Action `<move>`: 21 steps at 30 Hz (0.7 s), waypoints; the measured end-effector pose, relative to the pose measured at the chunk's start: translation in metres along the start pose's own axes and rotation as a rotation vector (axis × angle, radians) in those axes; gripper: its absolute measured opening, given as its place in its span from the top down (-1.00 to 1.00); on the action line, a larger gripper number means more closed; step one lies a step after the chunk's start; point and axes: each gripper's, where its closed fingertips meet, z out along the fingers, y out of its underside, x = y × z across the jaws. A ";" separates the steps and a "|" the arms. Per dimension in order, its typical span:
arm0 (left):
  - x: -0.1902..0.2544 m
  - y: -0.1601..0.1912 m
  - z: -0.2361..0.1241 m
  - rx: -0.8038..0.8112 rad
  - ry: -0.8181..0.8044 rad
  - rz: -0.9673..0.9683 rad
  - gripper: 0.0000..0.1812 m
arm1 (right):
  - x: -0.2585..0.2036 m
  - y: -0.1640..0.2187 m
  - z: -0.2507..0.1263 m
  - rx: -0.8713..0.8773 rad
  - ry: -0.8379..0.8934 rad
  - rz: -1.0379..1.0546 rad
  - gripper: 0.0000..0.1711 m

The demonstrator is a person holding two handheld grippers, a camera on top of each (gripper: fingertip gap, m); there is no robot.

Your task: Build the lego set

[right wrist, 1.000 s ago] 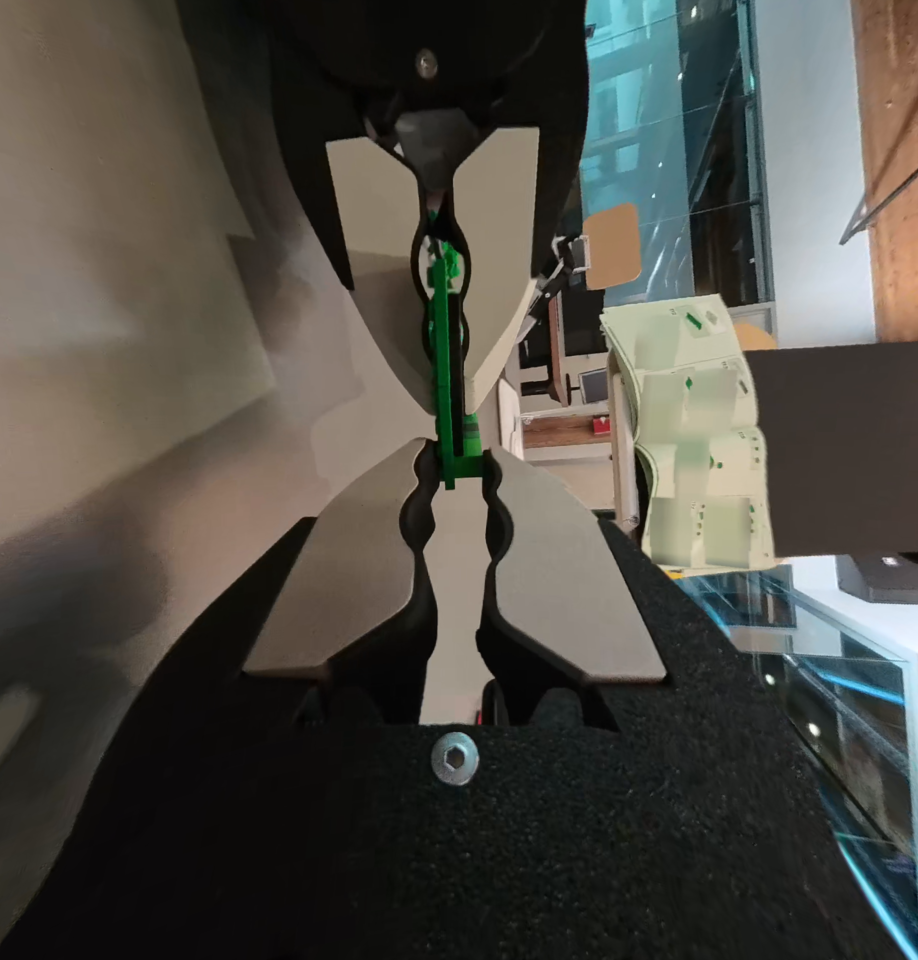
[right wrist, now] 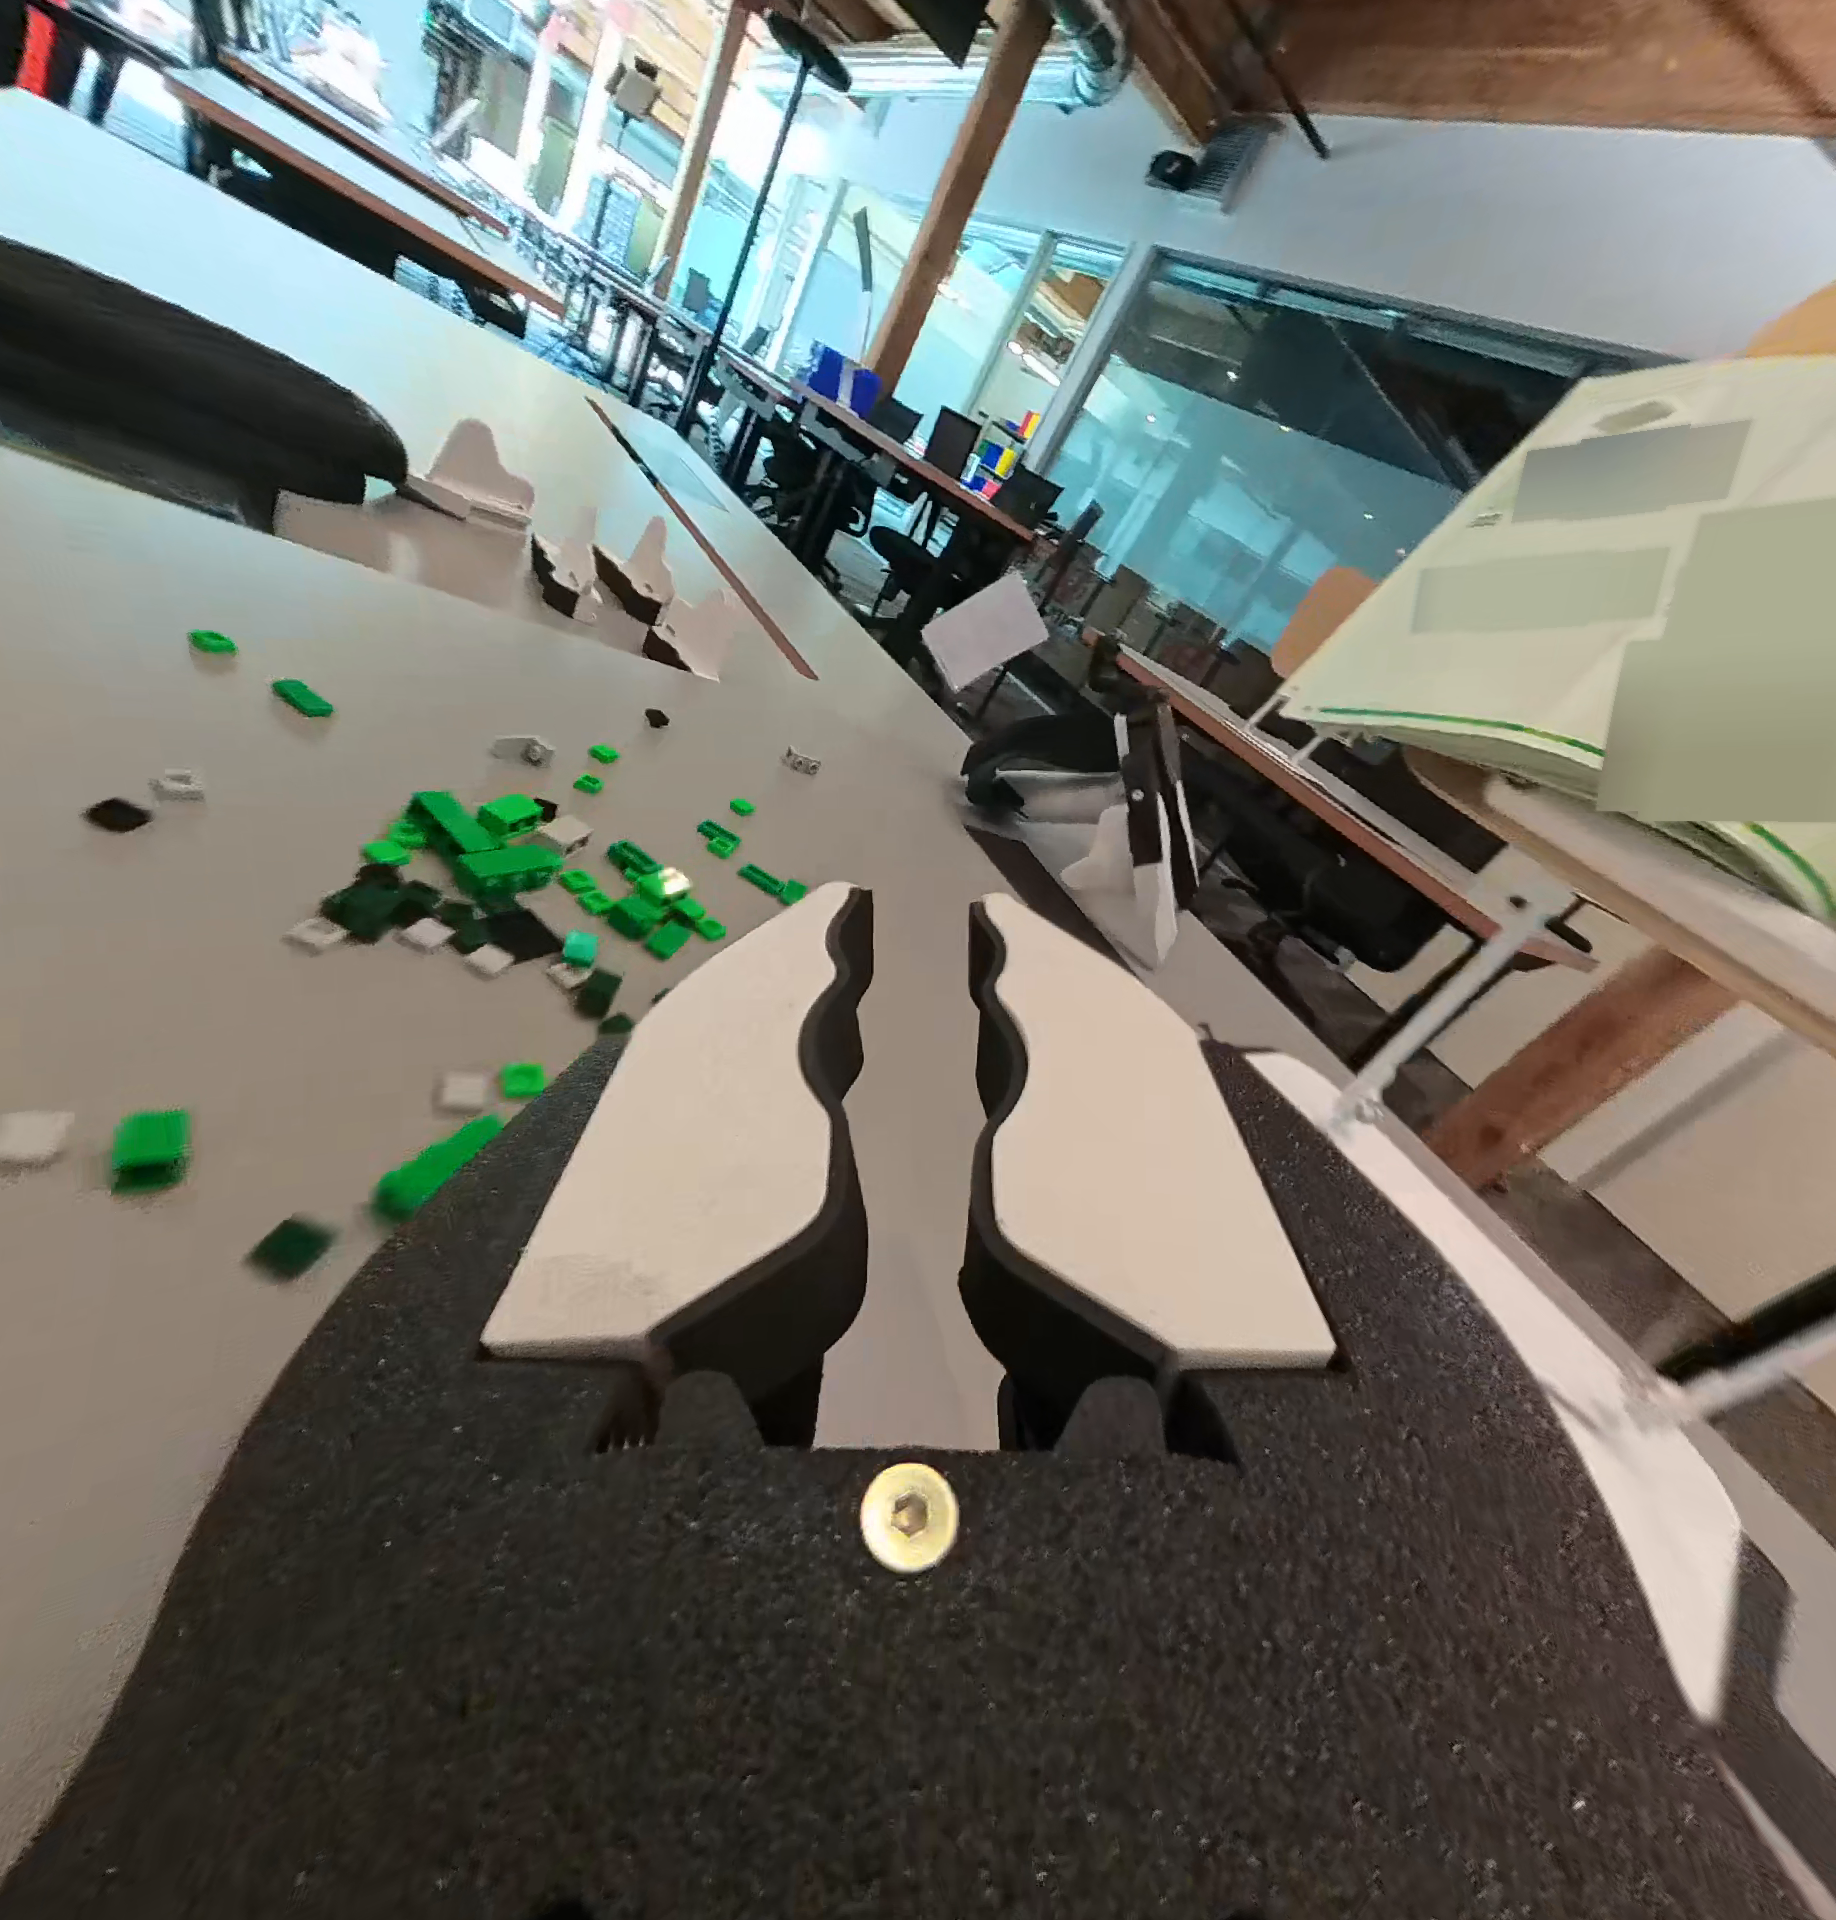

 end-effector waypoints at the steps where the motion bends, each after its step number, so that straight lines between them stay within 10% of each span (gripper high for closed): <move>1: 0.000 0.002 0.000 -0.005 0.001 -0.007 0.91 | 0.003 0.001 0.012 0.007 -0.011 0.002 0.81; 9: 0.002 0.016 0.002 -0.042 0.018 -0.056 0.91 | 0.023 0.015 0.079 0.015 -0.050 0.001 0.85; 21: 0.008 0.022 0.001 -0.055 0.047 -0.090 0.91 | 0.022 0.008 0.075 0.087 -0.064 0.018 0.91</move>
